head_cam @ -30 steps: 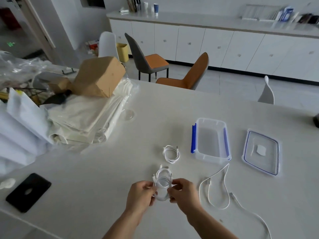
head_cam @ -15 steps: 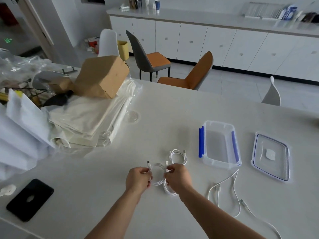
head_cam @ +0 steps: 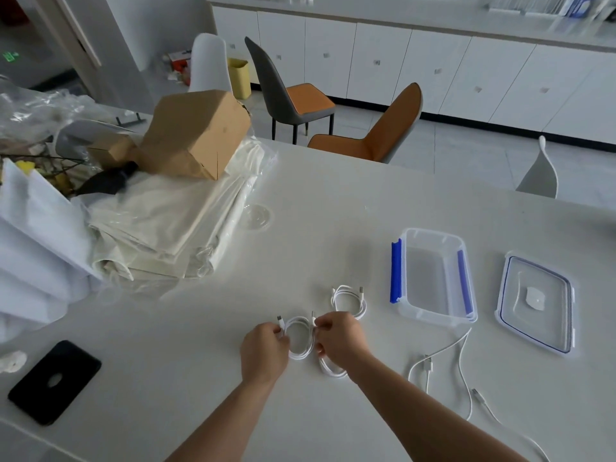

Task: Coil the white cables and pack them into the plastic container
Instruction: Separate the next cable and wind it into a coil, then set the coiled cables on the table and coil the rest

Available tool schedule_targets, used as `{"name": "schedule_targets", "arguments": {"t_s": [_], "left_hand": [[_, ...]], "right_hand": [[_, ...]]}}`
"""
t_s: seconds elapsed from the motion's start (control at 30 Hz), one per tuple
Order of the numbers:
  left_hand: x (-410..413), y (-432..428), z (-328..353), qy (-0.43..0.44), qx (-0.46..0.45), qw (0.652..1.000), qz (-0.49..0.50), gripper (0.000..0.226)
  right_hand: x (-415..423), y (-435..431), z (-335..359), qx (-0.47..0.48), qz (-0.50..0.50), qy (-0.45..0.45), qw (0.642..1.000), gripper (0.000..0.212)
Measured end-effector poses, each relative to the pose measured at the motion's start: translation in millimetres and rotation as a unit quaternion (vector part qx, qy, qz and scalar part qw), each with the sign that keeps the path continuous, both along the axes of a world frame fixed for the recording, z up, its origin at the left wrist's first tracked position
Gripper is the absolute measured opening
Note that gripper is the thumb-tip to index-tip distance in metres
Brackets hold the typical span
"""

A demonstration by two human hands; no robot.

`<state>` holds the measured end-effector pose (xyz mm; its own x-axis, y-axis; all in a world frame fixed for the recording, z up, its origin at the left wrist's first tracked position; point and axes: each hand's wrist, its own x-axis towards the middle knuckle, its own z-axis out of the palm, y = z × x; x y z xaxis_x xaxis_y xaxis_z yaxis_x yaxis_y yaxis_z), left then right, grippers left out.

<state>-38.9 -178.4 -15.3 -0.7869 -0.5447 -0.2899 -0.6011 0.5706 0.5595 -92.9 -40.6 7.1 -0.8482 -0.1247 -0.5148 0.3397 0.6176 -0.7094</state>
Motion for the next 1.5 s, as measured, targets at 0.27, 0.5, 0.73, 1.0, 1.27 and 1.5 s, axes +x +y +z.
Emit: {"name": "schedule_targets", "arguments": {"t_s": [0.27, 0.5, 0.73, 1.0, 1.27, 1.5], "left_hand": [[8.3, 5.0, 13.8, 0.019, -0.041, 0.999, 0.006, 0.028], [12.1, 43.7, 27.0, 0.088, -0.071, 0.985, -0.13, 0.012], [24.1, 104.8, 21.3, 0.098, -0.011, 0.971, -0.216, 0.017], [23.5, 184.4, 7.5, -0.023, -0.024, 0.969, -0.245, 0.043], [26.3, 196.5, 9.4, -0.036, 0.042, 0.972, -0.229, 0.028], [28.7, 182.9, 54.1, -0.023, 0.228, 0.897, -0.378, 0.087]], "right_hand": [[11.3, 19.9, 14.9, -0.049, -0.04, 0.006, 0.998, 0.019], [41.6, 88.5, 27.1, -0.062, -0.079, 0.041, 0.994, 0.015], [96.6, 192.5, 32.7, -0.009, -0.163, 0.059, 0.985, 0.013], [134.8, 242.0, 17.8, 0.175, -0.023, 0.123, 0.977, 0.021], [139.1, 226.7, -16.2, 0.267, 0.209, 0.18, 0.923, 0.006], [128.5, 251.3, 40.1, 0.187, 0.146, 0.207, 0.949, 0.011]]}}
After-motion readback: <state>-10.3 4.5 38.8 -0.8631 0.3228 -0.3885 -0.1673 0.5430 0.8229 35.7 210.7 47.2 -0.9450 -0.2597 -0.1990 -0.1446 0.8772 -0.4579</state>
